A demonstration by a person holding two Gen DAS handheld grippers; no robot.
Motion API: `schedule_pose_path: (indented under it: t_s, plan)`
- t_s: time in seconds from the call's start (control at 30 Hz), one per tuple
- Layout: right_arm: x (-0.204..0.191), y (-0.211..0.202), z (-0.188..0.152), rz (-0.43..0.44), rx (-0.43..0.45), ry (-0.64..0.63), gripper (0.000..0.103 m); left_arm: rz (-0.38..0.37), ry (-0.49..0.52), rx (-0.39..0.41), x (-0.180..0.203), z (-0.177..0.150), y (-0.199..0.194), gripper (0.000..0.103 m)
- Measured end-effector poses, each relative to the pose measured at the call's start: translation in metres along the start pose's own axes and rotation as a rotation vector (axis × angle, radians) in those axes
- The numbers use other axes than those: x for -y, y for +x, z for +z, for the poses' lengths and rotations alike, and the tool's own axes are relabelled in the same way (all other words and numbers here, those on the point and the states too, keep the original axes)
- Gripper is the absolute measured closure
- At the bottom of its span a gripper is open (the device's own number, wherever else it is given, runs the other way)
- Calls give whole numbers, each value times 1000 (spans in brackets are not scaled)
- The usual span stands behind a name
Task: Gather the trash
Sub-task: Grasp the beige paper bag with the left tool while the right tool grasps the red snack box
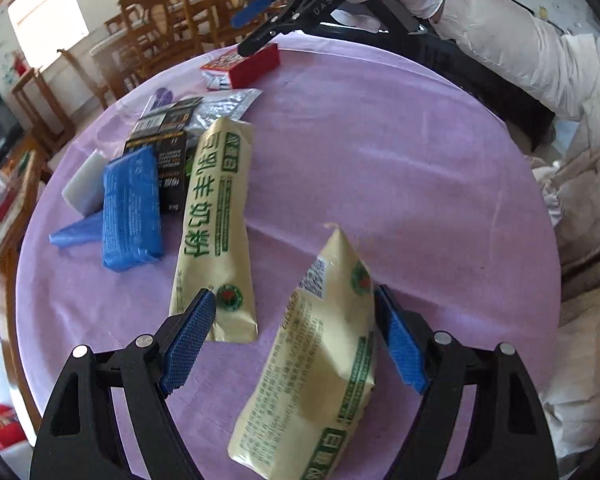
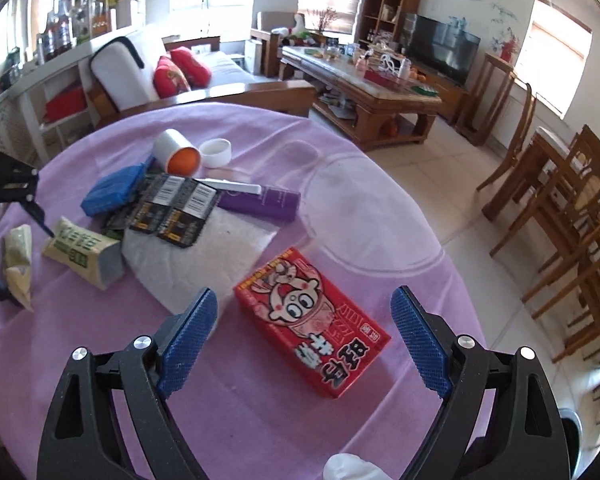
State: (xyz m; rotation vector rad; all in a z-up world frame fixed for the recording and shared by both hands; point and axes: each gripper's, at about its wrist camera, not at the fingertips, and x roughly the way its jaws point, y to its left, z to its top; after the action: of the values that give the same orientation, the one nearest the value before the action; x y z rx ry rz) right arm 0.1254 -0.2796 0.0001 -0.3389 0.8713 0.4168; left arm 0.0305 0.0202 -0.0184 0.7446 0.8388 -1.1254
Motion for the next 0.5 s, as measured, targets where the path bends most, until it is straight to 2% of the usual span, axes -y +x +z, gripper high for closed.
schedule_pose_path:
  t_s: [0.1,0.2,0.23,0.27,0.3,0.37,0.43,0.5]
  plan:
    - [5,17,-1,12,-65,-60,16,55,-68,4,-1,-4,-2,23]
    - [5,28,-3,0,-89,-106,16,100,-152,13,-2,-9,-4,23]
    - [7,31,-4,6,-94,-104,17,110,-177,16,-2,-10,-5,26]
    - [8,34,-4,12,-95,-98,21,99,-216,21,-3,-12,-6,36]
    - [11,37,-5,18,-99,-87,29,66,-254,25,-4,-14,-7,41]
    - [11,37,-7,28,-85,-79,32,78,-338,41,-8,-19,-13,52]
    - [11,34,-9,41,-73,-63,46,65,-411,63,-11,-25,-17,56]
    - [10,28,-10,49,-56,-42,51,79,-461,82,-14,-27,-18,61]
